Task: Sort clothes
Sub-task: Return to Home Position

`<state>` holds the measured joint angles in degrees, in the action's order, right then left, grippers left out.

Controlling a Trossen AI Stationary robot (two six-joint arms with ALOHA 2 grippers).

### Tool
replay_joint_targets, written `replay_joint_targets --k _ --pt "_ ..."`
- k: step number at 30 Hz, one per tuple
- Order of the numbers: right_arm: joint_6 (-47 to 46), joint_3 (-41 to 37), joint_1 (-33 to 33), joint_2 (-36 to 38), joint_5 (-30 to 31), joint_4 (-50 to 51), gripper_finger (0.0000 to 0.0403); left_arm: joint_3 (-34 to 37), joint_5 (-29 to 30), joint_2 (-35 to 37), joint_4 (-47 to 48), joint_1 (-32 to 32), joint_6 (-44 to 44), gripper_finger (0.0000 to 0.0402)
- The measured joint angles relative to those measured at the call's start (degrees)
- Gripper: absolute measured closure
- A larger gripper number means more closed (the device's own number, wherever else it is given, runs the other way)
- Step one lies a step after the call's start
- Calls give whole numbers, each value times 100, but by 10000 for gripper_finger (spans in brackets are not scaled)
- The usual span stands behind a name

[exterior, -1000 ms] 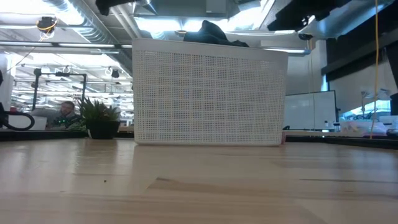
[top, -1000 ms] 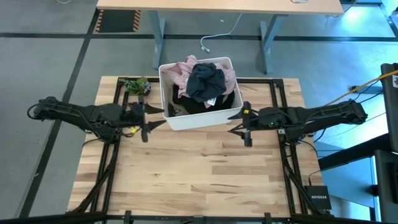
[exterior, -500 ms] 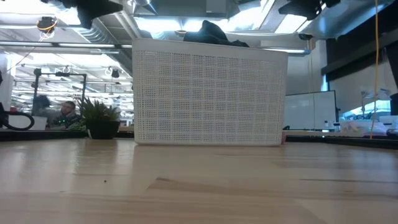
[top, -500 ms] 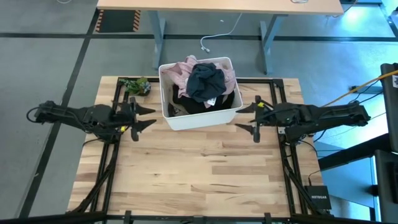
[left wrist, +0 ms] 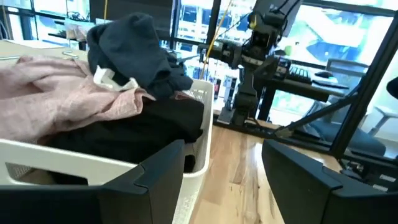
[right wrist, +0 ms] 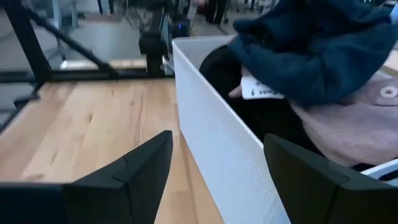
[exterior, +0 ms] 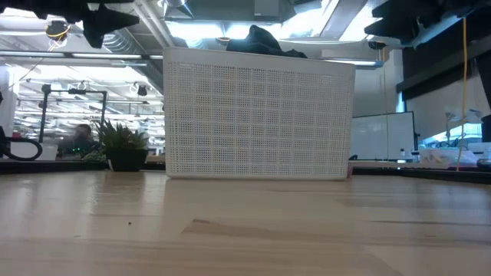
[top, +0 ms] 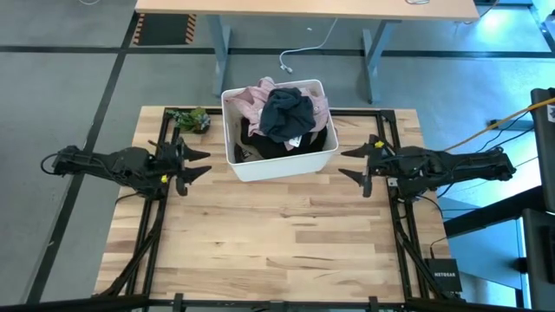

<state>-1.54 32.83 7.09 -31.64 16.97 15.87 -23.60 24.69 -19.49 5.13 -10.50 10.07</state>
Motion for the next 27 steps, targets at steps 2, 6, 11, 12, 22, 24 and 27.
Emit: replay_joint_targets --k 2,6,11,12,22,24,27 --pt "-32 -160 0 207 5 -132 132 111 -41 60 8 0 1 192" --pt "-83 -394 0 583 2 -295 132 364 -73 281 -12 0 0 192" --pt "-274 -682 0 968 0 -272 132 671 -81 679 -123 0 113 209" --pt "-297 -721 0 1029 0 -272 132 740 -118 768 -155 0 135 217" --pt "-418 -823 2 1208 -2 -276 132 1504 -678 1445 -531 0 163 291" --pt "-416 -823 2 1206 -2 -275 132 1613 -678 1591 -528 0 61 306" --pt "-416 -823 2 1204 -2 -273 132 1742 -749 1808 -538 0 -86 330"
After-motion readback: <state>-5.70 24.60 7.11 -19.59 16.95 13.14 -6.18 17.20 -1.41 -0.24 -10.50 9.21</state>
